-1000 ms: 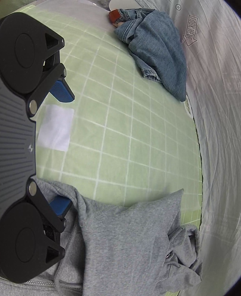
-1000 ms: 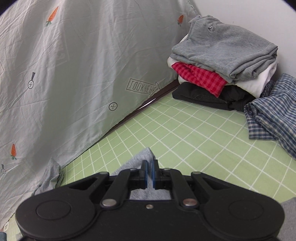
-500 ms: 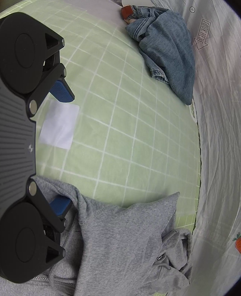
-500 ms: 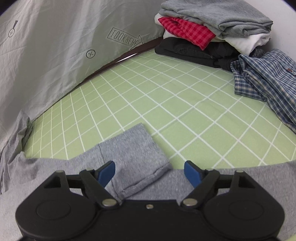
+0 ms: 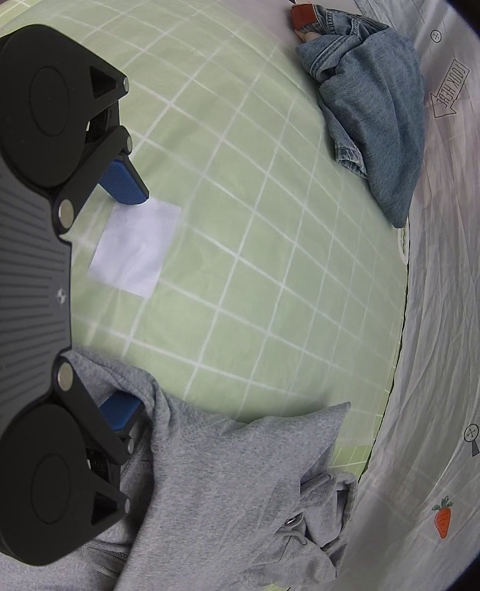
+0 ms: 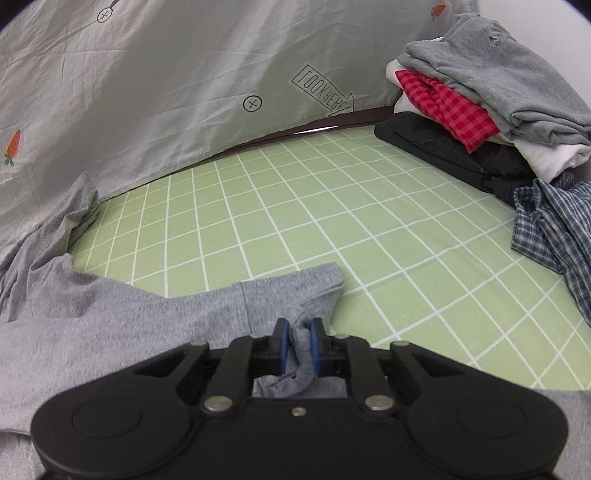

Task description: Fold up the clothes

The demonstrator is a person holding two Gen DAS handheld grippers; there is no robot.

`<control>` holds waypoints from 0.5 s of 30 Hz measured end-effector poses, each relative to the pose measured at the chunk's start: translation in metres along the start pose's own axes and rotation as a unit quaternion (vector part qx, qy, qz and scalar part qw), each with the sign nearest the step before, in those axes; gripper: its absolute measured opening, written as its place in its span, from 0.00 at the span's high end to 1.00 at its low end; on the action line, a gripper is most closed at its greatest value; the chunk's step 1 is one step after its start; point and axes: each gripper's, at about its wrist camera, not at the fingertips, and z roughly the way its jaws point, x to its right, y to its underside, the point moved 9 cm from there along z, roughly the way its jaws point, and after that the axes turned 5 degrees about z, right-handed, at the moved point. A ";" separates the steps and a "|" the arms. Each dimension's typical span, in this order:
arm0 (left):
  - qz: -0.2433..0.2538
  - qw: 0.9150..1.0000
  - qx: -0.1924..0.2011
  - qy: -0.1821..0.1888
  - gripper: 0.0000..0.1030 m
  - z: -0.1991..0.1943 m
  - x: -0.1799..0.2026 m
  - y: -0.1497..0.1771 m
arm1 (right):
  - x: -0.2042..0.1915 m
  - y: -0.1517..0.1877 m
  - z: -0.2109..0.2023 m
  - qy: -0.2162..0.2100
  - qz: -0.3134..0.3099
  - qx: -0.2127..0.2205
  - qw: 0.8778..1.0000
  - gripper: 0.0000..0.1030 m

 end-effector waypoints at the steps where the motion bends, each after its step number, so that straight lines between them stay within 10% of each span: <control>1: 0.000 1.000 0.001 0.000 0.00 0.000 0.000 0.000 | -0.001 -0.003 -0.003 -0.008 0.007 0.004 1.000 0.90; 15: 0.004 1.000 0.005 0.004 0.00 0.000 -0.001 0.001 | -0.157 0.001 -0.060 -0.213 -0.063 -0.001 0.975 0.89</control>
